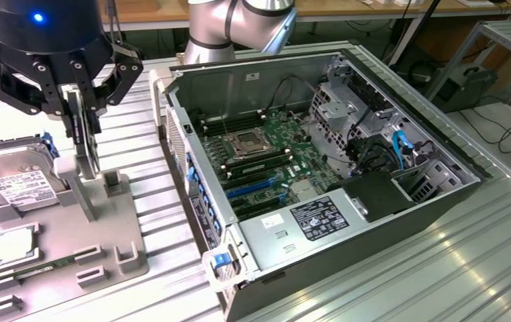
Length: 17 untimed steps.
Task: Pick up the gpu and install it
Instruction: 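Pick up the gpu and move the gpu toward the slot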
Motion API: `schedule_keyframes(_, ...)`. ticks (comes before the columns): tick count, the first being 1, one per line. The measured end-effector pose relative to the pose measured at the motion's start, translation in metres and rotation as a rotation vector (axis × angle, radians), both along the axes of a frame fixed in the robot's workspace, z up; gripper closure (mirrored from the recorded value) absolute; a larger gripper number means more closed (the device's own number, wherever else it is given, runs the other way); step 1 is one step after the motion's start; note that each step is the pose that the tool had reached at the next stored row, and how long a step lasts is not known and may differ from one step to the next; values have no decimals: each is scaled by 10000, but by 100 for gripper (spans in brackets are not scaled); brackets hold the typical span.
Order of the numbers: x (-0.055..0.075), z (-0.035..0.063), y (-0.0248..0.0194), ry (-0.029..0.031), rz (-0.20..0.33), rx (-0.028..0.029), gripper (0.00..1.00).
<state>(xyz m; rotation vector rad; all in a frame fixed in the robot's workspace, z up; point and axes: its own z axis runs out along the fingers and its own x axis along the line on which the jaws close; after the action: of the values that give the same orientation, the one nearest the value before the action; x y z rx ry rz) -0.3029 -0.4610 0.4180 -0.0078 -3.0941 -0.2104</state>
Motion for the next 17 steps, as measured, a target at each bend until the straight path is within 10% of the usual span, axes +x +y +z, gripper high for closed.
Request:
schedule_keyframes(12,1,97,-2,0,1,-24,73)
schedule_keyframes(17,1,102,-2,0,0,-742,73)
